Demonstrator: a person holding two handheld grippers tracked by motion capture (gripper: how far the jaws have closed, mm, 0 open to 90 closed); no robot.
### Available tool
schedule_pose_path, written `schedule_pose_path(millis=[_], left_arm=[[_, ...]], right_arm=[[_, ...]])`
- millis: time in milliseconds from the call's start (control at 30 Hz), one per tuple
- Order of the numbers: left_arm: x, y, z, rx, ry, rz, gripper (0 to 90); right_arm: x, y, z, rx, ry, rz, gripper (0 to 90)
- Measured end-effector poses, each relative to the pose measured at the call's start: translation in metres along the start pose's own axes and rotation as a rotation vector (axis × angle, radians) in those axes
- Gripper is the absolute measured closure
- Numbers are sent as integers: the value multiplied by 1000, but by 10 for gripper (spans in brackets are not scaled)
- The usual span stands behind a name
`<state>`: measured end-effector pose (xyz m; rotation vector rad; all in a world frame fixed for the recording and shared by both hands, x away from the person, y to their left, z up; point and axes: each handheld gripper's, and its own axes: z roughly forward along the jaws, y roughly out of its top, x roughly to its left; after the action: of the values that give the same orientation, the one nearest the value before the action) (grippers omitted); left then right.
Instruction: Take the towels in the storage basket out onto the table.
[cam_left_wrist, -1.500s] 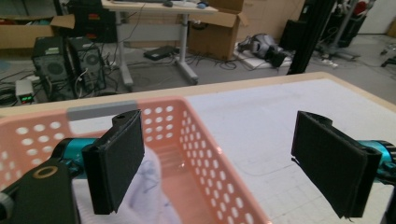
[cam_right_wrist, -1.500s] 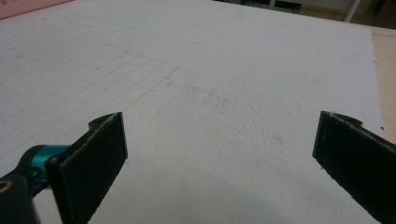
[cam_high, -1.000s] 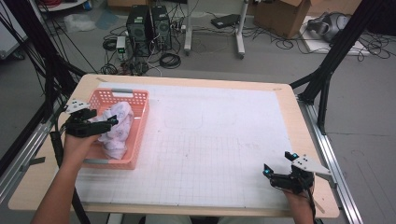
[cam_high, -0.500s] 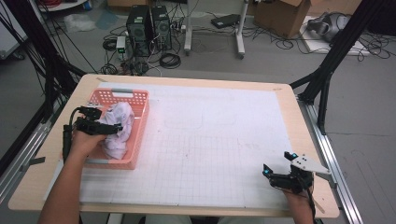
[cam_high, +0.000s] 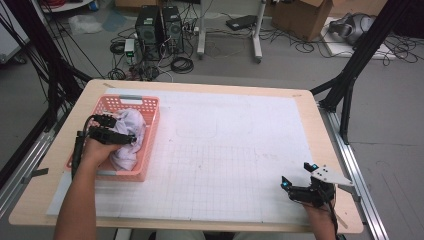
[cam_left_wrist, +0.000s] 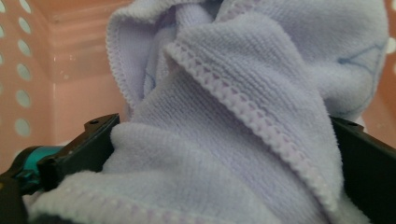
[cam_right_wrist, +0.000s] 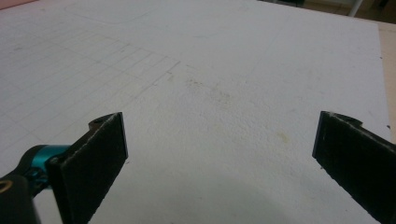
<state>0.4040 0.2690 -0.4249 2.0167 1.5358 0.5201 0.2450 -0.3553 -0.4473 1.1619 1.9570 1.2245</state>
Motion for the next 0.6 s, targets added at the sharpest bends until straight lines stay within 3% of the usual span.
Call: schedule_pose_path(millis=[100,300,500,600], left_arm=[[0,0,-1,-1,-8,6,109],[1,2,-8,-6,-22,22,359],[-2,4,-15,-24,-4,43,465],[2,3,-23,-89,-16,-2,485]], right_arm=[[0,0,0,3,4,2,39],[-1,0,1,10,14,0,53],[0,0,0,-1,9,3,53],[0,0,-1,-8,6,3,52]])
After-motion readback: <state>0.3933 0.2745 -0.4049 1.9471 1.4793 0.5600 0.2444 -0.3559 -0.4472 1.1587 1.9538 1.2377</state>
